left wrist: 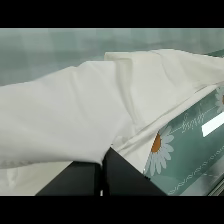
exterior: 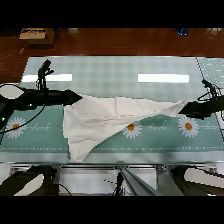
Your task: Fold the shirts.
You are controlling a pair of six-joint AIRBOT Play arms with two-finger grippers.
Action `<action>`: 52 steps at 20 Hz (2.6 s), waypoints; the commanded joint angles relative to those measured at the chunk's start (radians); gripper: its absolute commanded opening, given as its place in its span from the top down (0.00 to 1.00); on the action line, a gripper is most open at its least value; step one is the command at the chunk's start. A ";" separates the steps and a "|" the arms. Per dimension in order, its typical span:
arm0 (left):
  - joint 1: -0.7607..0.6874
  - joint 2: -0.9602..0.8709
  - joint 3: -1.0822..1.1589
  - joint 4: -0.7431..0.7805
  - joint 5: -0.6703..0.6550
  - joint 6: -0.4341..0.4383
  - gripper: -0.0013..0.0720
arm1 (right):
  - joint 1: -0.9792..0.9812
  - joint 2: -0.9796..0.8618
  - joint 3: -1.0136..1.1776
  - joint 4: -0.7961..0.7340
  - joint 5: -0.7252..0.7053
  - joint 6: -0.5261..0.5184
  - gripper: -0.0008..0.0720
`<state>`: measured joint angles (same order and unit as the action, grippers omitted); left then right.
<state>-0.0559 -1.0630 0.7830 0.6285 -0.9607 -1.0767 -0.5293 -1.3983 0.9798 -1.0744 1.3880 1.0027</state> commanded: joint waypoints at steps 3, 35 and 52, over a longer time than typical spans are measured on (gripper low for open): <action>-0.001 -0.001 0.000 0.000 -0.001 0.000 0.95 | 0.074 0.001 -0.013 -0.065 -0.161 0.039 0.17; 0.233 0.434 0.951 0.681 -0.529 -0.446 0.96 | 0.175 0.740 0.555 -0.153 0.185 0.473 0.96; 0.232 0.497 1.228 0.593 -0.466 -0.454 0.96 | 0.175 0.761 1.026 -0.226 -0.014 0.488 0.96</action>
<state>0.1764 -0.5674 1.9232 1.2331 -1.3216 -1.4883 -0.3546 -0.6365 1.8767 -1.2411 1.3350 1.4757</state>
